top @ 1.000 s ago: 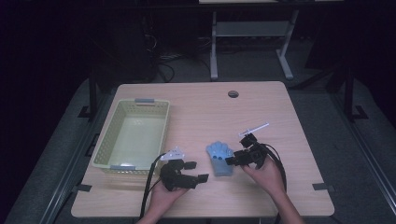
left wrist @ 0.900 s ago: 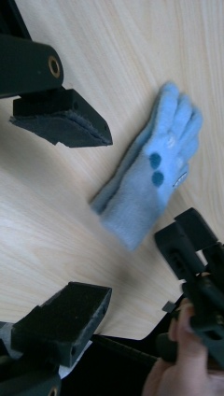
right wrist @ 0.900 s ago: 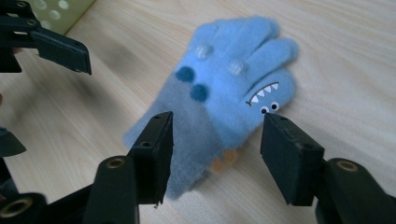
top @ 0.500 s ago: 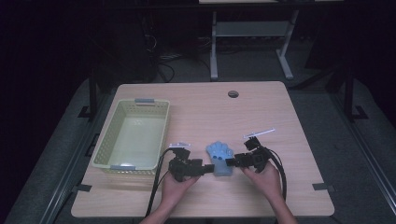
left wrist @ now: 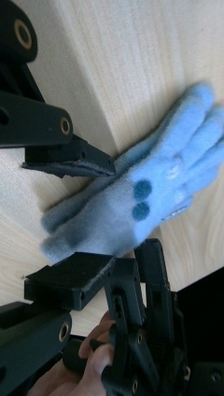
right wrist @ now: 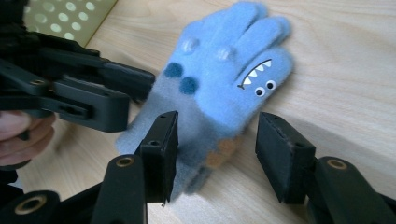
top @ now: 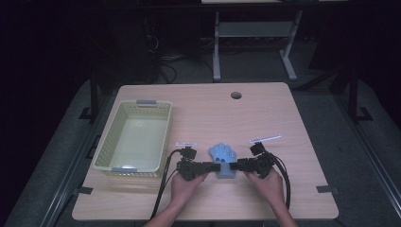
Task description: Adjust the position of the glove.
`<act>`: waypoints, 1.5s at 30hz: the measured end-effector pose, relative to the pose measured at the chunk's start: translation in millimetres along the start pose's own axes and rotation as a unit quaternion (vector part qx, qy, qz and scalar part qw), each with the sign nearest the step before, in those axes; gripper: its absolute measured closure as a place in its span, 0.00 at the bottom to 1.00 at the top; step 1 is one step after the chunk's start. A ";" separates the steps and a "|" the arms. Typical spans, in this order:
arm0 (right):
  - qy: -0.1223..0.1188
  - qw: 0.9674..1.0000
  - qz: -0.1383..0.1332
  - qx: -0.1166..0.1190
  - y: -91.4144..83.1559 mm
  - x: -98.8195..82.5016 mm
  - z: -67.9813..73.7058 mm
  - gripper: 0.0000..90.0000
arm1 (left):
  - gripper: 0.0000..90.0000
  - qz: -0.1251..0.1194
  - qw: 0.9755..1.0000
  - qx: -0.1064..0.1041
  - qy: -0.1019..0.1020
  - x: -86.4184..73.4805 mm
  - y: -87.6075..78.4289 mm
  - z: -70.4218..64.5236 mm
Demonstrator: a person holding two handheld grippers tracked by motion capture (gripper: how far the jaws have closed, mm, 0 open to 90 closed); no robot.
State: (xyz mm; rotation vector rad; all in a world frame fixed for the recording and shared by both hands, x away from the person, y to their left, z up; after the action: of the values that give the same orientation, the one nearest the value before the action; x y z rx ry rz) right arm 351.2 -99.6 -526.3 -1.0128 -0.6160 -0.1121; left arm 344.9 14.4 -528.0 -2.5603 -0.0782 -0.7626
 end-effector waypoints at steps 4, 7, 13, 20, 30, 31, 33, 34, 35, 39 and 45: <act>-0.003 1.000 -0.002 0.002 2.0 -0.3 2.0 0.58 | 0.61 0.001 1.000 0.001 -0.004 -0.5 3.0 1.5; 0.000 1.000 -0.002 0.002 2.9 -0.3 2.0 0.60 | 0.62 0.003 1.000 0.004 -0.005 -0.2 3.9 2.8; 0.009 1.000 -0.001 0.003 6.2 -2.8 2.9 0.63 | 0.59 0.004 1.000 0.011 -0.007 -0.6 4.0 4.6; 0.021 1.000 -0.004 0.014 10.4 -5.7 3.2 0.64 | 0.62 0.004 1.000 0.009 -0.006 -0.7 5.3 4.8; 0.025 0.999 -0.012 0.023 11.8 -7.5 4.0 0.70 | 0.71 0.012 1.000 -0.020 -0.020 -2.5 11.4 5.2; 0.025 0.999 -0.012 0.023 11.8 -7.5 4.0 0.70 | 0.72 0.012 1.000 -0.020 -0.020 -2.5 11.4 5.2; 0.030 0.999 -0.014 0.028 12.4 -8.4 5.0 0.73 | 0.73 0.012 0.999 -0.022 -0.023 -3.2 12.4 4.2; 0.030 0.999 -0.016 0.032 12.8 -8.3 5.4 0.75 | 0.74 0.014 0.999 -0.022 -0.022 -3.3 12.9 4.6; 0.031 0.999 -0.017 0.034 12.9 -8.2 5.9 0.76 | 0.75 0.014 0.999 -0.022 -0.022 -3.3 12.9 4.6; 0.034 0.999 -0.017 0.038 13.3 -7.9 6.7 0.78 | 0.76 0.010 0.999 -0.029 -0.035 -2.2 14.6 5.6; 0.043 0.998 -0.016 0.050 13.5 -7.7 7.0 0.82 | 0.79 0.010 0.999 -0.036 -0.037 -0.2 15.9 7.1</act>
State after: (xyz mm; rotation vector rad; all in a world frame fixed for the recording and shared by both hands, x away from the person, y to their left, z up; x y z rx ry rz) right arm 346.8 -88.1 -538.0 -0.8974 -0.5543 -0.1515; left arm 351.2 3.5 -539.9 -2.6530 -0.0499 -0.6736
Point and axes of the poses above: each handheld gripper's, and its own axes: y roughly forward along the jaws, x roughly out of its top, z roughly to its left, the point moved 10 cm from there along y, roughly forward along the jaws, and after that the axes turned 9 degrees about -x, right-handed, at the moved point
